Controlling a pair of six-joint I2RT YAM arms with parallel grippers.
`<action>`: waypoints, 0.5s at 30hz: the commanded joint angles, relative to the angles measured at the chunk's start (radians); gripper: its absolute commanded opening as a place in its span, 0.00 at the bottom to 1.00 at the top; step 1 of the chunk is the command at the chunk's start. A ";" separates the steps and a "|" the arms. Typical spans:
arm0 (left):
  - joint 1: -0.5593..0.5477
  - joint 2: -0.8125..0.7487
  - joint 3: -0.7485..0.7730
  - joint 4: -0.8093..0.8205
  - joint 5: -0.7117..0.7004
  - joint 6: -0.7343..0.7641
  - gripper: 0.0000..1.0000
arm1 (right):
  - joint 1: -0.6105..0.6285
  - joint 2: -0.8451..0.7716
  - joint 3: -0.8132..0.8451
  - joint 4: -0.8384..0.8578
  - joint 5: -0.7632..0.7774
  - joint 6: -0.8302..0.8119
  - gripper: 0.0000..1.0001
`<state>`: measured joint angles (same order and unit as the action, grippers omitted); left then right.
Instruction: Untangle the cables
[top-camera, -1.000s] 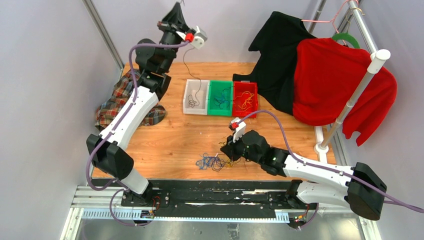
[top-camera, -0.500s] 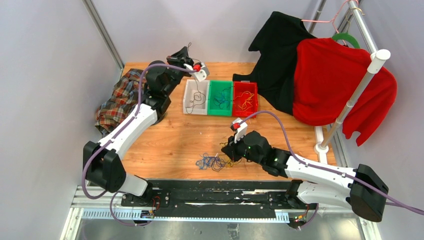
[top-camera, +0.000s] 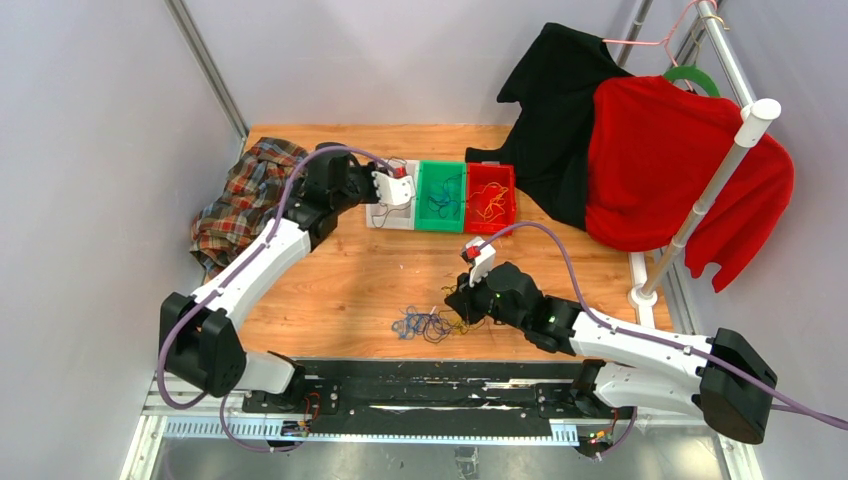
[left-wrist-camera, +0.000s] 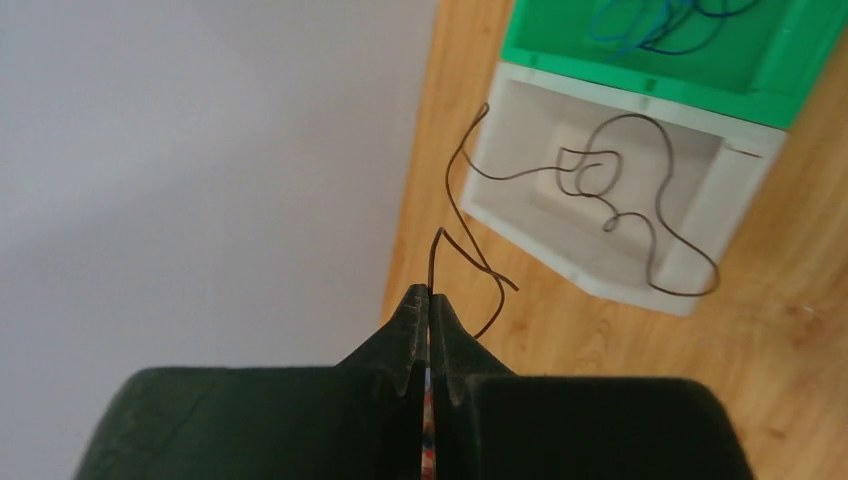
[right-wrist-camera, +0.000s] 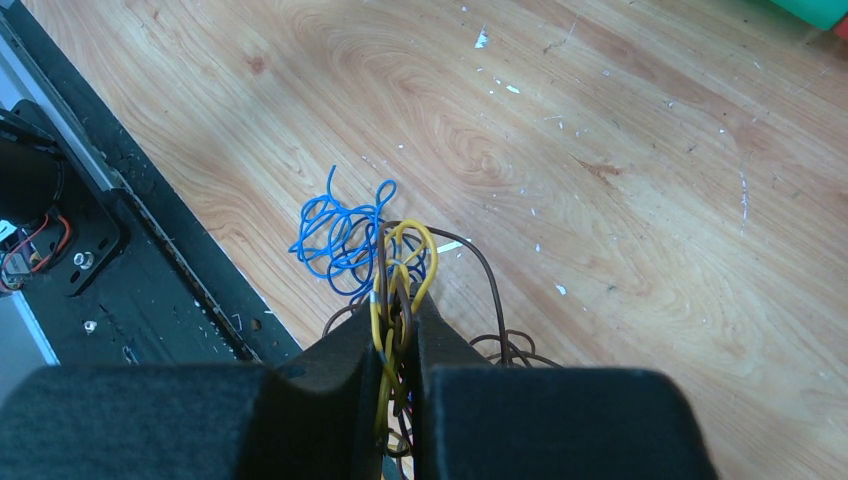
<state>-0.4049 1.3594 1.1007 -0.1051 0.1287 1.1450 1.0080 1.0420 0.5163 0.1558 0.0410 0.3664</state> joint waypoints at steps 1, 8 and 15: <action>-0.004 0.056 0.123 -0.250 0.059 -0.129 0.00 | -0.008 -0.004 0.010 -0.002 0.026 0.004 0.02; -0.021 0.226 0.248 -0.291 0.031 -0.249 0.01 | -0.008 -0.002 0.014 -0.004 0.037 0.002 0.02; -0.022 0.418 0.318 -0.227 -0.034 -0.292 0.00 | -0.014 0.009 0.025 0.003 0.046 0.010 0.02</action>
<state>-0.4229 1.7084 1.3968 -0.3653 0.1402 0.9039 1.0077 1.0458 0.5163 0.1520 0.0574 0.3664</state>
